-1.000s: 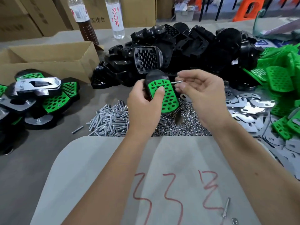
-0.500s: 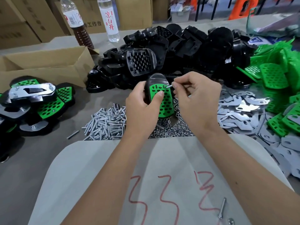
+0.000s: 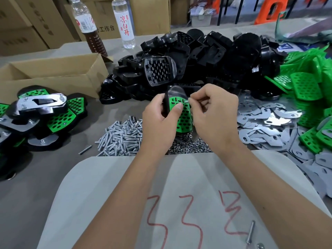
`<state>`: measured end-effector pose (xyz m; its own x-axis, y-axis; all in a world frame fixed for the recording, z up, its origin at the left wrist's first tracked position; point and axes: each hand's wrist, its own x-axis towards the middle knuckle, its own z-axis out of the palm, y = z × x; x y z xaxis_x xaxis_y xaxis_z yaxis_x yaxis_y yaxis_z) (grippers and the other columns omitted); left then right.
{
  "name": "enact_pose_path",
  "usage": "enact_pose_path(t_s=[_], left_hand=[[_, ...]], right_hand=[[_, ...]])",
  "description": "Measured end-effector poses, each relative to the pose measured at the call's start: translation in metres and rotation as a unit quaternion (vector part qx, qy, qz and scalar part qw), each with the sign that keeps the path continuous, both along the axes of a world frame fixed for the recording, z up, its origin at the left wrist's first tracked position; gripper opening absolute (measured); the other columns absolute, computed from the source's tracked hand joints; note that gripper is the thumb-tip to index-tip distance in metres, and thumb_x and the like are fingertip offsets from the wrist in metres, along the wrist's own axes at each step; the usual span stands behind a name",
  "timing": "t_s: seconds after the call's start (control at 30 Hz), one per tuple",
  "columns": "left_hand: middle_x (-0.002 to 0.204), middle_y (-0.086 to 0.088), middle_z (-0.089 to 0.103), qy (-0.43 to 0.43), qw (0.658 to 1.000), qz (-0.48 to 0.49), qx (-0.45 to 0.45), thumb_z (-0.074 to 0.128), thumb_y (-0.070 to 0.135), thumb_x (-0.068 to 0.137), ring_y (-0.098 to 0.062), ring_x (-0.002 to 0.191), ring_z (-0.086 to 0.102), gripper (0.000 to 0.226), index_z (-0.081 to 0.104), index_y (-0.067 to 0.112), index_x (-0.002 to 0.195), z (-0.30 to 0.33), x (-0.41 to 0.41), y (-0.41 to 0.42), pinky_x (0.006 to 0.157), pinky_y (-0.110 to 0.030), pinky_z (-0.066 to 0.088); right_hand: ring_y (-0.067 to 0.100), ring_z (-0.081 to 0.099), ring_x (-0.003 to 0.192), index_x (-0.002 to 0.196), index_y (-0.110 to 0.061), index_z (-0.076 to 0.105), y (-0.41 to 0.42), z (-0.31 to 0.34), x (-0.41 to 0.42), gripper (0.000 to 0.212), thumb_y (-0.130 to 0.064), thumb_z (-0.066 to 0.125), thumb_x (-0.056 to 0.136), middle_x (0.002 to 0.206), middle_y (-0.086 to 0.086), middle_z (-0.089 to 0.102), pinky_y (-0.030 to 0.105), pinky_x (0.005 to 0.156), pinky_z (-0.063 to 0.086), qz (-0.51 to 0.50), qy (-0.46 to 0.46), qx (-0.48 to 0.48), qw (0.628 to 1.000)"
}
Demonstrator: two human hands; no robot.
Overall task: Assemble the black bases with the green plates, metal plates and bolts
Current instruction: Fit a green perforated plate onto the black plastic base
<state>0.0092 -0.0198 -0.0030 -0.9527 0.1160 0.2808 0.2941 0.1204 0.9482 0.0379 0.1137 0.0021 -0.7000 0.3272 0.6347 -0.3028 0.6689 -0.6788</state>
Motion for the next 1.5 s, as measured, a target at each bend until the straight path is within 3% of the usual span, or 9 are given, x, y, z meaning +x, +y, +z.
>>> enact_pose_path(t_s=[0.07, 0.2, 0.33, 0.47, 0.63, 0.77, 1.13, 1.3, 1.5], left_hand=[[0.095, -0.001, 0.077, 0.014, 1.000, -0.015, -0.019, 0.066, 0.022, 0.091, -0.023, 0.092, 0.073, 0.018, 0.070, 0.017, 0.108, 0.000, 0.001, 0.000, 0.084, -0.054, 0.059], [0.094, -0.003, 0.076, 0.036, 0.999, -0.018, -0.022, 0.066, 0.020, 0.092, -0.027, 0.091, 0.072, 0.017, 0.069, 0.016, 0.108, -0.001, 0.000, 0.000, 0.081, -0.055, 0.058], [0.098, -0.002, 0.077, 0.024, 0.999, -0.024, -0.002, 0.066, 0.020, 0.091, -0.026, 0.094, 0.072, 0.020, 0.070, 0.018, 0.111, 0.000, 0.001, 0.000, 0.086, -0.057, 0.058], [0.103, -0.003, 0.076, 0.017, 0.999, -0.020, 0.021, 0.065, 0.017, 0.091, -0.025, 0.098, 0.072, 0.024, 0.069, 0.015, 0.115, 0.001, 0.002, 0.001, 0.090, -0.056, 0.058], [0.108, -0.008, 0.077, -0.015, 0.997, -0.033, 0.070, 0.065, 0.017, 0.090, -0.027, 0.103, 0.073, 0.031, 0.069, 0.014, 0.121, 0.002, 0.001, 0.001, 0.094, -0.059, 0.058], [0.113, -0.012, 0.075, -0.011, 0.992, -0.069, 0.107, 0.064, 0.010, 0.095, -0.024, 0.105, 0.071, 0.033, 0.065, 0.006, 0.127, 0.002, 0.001, -0.002, 0.093, -0.049, 0.060], [0.112, -0.011, 0.075, -0.009, 0.992, -0.087, 0.092, 0.064, 0.006, 0.095, -0.022, 0.102, 0.070, 0.029, 0.066, 0.014, 0.123, 0.004, 0.000, -0.003, 0.093, -0.046, 0.059], [0.108, -0.008, 0.075, -0.015, 0.991, -0.097, 0.094, 0.064, 0.005, 0.096, -0.022, 0.100, 0.070, 0.027, 0.066, 0.016, 0.121, 0.004, 0.002, -0.003, 0.089, -0.043, 0.060], [0.112, -0.015, 0.075, -0.008, 0.993, -0.080, 0.082, 0.064, 0.008, 0.094, -0.028, 0.104, 0.071, 0.029, 0.066, 0.013, 0.123, 0.004, 0.003, -0.002, 0.094, -0.053, 0.059]], right_hand=[[0.011, 0.065, 0.068, 0.081, -0.010, 0.069, 0.003, 0.001, 0.000, 0.010, -0.004, 0.072, 0.089, 0.075, -0.006, 0.068, 0.041, 0.068, 0.056, -0.007, -0.003, -0.023, 1.000], [0.019, 0.060, 0.072, 0.082, -0.006, 0.065, 0.005, 0.004, 0.001, 0.011, 0.002, 0.069, 0.087, 0.080, 0.000, 0.064, 0.050, 0.068, 0.053, 0.016, 0.011, 0.112, 0.994], [0.016, 0.071, 0.070, 0.082, -0.013, 0.069, 0.012, -0.001, -0.003, 0.014, -0.003, 0.073, 0.090, 0.076, -0.004, 0.070, 0.042, 0.067, 0.059, 0.021, -0.021, -0.055, 0.998], [0.013, 0.066, 0.074, 0.084, -0.007, 0.069, 0.009, -0.002, -0.002, 0.008, -0.003, 0.073, 0.090, 0.082, 0.001, 0.070, 0.032, 0.068, 0.055, 0.030, 0.020, 0.007, 0.999], [0.012, 0.066, 0.071, 0.094, -0.017, 0.072, 0.017, 0.001, -0.003, 0.013, -0.023, 0.082, 0.089, 0.078, -0.005, 0.072, 0.031, 0.065, 0.054, 0.132, -0.042, -0.235, 0.962], [0.006, 0.049, 0.068, 0.110, -0.019, 0.077, 0.028, 0.002, -0.005, 0.025, -0.033, 0.079, 0.089, 0.085, 0.004, 0.063, 0.020, 0.053, 0.038, 0.272, -0.160, -0.373, 0.872], [0.008, 0.037, 0.066, 0.121, -0.017, 0.079, 0.036, -0.002, -0.005, 0.034, -0.032, 0.076, 0.090, 0.083, 0.008, 0.047, 0.017, 0.054, 0.037, 0.348, -0.178, -0.359, 0.848], [0.009, 0.037, 0.064, 0.124, -0.015, 0.077, 0.041, -0.005, -0.004, 0.032, -0.029, 0.072, 0.095, 0.078, -0.003, 0.056, 0.016, 0.057, 0.040, 0.379, -0.172, -0.355, 0.837], [0.008, 0.038, 0.066, 0.121, -0.013, 0.078, 0.037, -0.007, -0.007, 0.028, -0.024, 0.073, 0.095, 0.099, 0.011, 0.064, 0.016, 0.055, 0.037, 0.361, -0.169, -0.361, 0.843]])
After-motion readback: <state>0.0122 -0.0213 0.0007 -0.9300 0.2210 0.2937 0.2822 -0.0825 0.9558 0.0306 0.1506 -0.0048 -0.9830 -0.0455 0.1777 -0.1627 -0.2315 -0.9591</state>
